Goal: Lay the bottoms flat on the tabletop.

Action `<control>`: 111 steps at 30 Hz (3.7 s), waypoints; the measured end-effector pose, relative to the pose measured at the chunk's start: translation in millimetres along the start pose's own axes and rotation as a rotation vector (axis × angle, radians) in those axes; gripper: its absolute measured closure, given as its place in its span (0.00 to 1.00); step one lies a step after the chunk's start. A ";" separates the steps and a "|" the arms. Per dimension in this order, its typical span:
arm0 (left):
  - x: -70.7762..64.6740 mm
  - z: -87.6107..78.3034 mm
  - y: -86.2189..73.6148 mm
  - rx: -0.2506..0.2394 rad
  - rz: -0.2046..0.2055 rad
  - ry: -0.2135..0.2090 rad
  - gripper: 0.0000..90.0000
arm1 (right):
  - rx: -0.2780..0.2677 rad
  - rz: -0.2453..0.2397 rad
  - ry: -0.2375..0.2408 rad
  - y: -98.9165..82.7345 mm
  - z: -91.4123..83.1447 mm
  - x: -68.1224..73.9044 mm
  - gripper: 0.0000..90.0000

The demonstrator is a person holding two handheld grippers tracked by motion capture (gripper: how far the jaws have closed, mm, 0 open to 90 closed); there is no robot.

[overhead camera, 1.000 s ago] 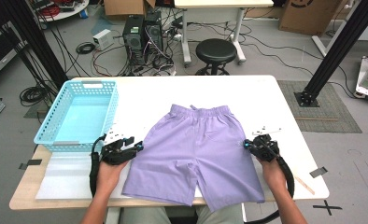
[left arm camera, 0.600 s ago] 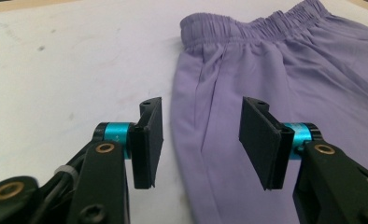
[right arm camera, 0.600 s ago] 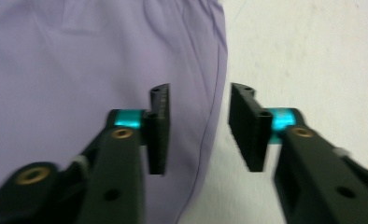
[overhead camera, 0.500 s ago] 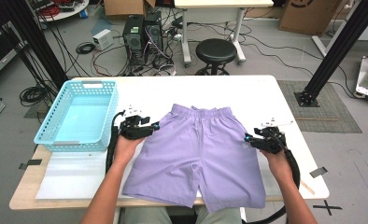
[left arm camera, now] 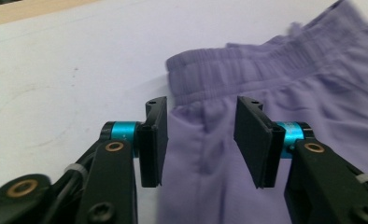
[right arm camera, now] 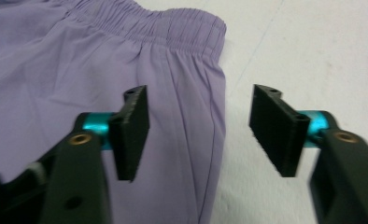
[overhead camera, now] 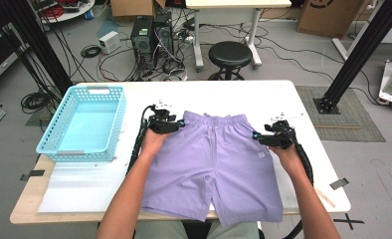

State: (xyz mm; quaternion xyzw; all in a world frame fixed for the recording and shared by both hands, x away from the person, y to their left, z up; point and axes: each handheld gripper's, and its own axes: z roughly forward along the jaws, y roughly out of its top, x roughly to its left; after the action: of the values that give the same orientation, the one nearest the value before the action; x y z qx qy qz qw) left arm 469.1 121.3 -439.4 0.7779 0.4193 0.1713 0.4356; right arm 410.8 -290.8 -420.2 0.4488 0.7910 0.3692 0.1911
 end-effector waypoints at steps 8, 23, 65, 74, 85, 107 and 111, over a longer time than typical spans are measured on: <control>-3.2 14.6 1.6 0.108 0.070 0.053 0.98 | 0.073 0.035 0.025 20.4 36.0 -12.1 0.58; 13.5 4.6 -7.3 0.059 -0.035 0.098 0.71 | 0.074 0.035 0.049 49.1 81.9 3.1 0.60; 26.7 -27.6 -28.8 0.059 -0.072 0.170 0.98 | 0.107 0.084 -0.067 34.5 75.2 -17.0 0.99; 28.5 -39.7 -34.5 0.015 -0.117 0.245 0.73 | 0.071 0.067 -0.113 31.9 64.5 -11.3 0.86; -4.2 -86.0 -56.1 -0.084 -0.090 0.149 0.65 | -0.008 0.053 -0.076 -24.3 -12.0 4.7 0.81; -38.6 -135.0 -92.0 -0.135 -0.052 0.117 0.64 | 0.020 -0.032 -0.042 -67.5 -52.4 62.0 0.66; -37.6 -136.6 -93.0 -0.136 -0.052 0.112 0.64 | 0.039 0.020 -0.082 -75.7 -62.2 50.2 0.73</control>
State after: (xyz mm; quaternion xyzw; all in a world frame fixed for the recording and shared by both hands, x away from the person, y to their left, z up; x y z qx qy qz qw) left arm 313.9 189.2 -435.3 0.7247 0.4503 0.2313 0.4675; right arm 302.0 -298.4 -435.2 0.4751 0.7851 0.3369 0.2109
